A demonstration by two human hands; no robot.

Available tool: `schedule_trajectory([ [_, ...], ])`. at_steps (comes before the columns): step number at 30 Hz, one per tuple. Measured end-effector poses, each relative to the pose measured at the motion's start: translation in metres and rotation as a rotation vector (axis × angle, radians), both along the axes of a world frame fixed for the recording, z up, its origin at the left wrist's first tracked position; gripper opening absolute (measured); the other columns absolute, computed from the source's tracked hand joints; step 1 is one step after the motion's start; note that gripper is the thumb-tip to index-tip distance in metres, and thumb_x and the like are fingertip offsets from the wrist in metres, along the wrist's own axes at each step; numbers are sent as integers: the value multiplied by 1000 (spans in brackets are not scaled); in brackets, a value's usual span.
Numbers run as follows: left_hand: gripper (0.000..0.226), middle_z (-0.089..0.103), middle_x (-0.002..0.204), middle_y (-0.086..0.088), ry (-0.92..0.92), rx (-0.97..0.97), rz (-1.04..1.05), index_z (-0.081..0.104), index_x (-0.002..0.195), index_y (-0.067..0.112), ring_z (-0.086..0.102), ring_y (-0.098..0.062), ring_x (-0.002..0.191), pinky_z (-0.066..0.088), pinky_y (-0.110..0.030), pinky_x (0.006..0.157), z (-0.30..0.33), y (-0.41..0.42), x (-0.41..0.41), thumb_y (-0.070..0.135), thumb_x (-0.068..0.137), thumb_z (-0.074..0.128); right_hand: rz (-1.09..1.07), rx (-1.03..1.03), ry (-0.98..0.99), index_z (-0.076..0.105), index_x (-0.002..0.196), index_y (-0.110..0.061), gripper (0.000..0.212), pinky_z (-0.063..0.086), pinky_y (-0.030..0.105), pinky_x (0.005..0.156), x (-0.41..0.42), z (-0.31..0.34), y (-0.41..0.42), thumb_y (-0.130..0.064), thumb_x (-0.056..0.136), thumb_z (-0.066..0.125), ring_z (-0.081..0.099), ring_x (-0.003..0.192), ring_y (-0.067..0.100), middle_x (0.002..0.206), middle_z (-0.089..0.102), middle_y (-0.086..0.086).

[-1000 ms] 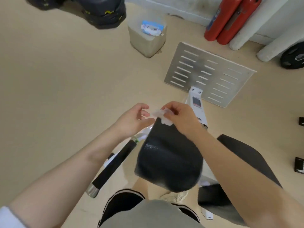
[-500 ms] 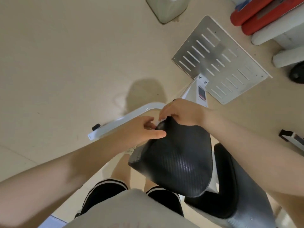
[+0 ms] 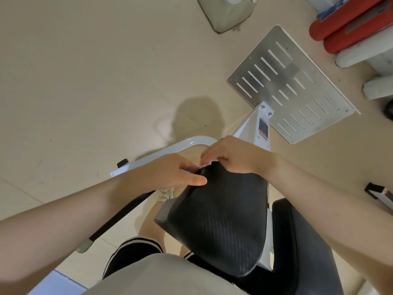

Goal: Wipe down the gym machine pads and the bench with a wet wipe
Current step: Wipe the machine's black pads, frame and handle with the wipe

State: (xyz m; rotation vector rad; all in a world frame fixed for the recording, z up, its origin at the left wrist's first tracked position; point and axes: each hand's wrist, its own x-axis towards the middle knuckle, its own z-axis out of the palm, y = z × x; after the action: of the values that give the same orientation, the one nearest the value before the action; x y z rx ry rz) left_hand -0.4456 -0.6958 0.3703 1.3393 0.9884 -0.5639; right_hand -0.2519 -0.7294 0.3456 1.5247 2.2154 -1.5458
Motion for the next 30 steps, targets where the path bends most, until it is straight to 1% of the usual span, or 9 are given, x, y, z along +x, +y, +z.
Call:
schedule_trajectory([
  [3,41,61,108,21,15,-9,-22,58,119,37,55,-3,107,38,-24,98,-7,6,8,52,81,57,-110,-73,-131,68,110,-9,43,39,27,101,18,-36,14,12,83,42,55,115,22,120,64,6],
  [5,46,58,113,23,-10,-66,-8,47,128,39,54,2,106,38,-14,94,-14,8,14,53,85,52,-196,-151,-248,64,115,-9,43,34,24,100,33,-62,21,9,86,39,51,119,24,125,61,7],
  [8,15,60,103,26,-62,-81,23,52,103,49,55,12,96,38,2,75,-19,5,26,41,90,52,-390,-294,-240,64,116,-13,44,33,22,93,56,-82,6,7,89,35,51,116,20,123,61,5],
  [12,24,65,108,13,-105,-46,17,60,112,35,59,-4,101,45,-25,94,-24,1,37,37,88,55,-665,-403,-200,65,114,-17,39,35,29,103,80,-76,-41,0,94,36,51,118,17,125,60,4],
  [16,29,64,114,9,-99,-136,-8,59,117,31,60,-6,103,47,-21,91,-17,8,44,31,88,57,-890,-495,-203,65,113,-10,43,38,14,71,86,-61,-77,4,94,29,52,95,12,126,58,7],
  [19,32,65,114,6,-59,-123,-31,59,119,24,59,-5,104,45,-4,68,-16,12,51,27,87,59,-911,-426,-155,67,110,-10,37,36,24,89,72,-59,-57,0,91,37,51,109,17,120,61,6],
  [23,35,66,113,8,-2,-146,12,62,112,26,60,-7,108,49,-19,87,-21,12,53,33,79,67,-863,-407,-67,59,123,-12,38,29,22,97,60,-60,-33,-2,92,38,46,120,17,131,55,3],
  [26,26,65,114,12,-12,-193,40,57,110,36,60,-1,105,49,-10,78,-21,10,52,23,88,61,-850,-401,-152,59,124,-14,39,28,27,103,77,-62,-61,-1,94,37,45,124,18,130,55,3],
  [30,30,64,116,13,-28,-175,66,56,115,34,59,3,104,44,-6,77,-21,8,51,20,88,59,-1402,-444,11,61,120,-5,28,39,23,92,83,-54,-121,-7,94,49,53,103,12,117,61,4],
])
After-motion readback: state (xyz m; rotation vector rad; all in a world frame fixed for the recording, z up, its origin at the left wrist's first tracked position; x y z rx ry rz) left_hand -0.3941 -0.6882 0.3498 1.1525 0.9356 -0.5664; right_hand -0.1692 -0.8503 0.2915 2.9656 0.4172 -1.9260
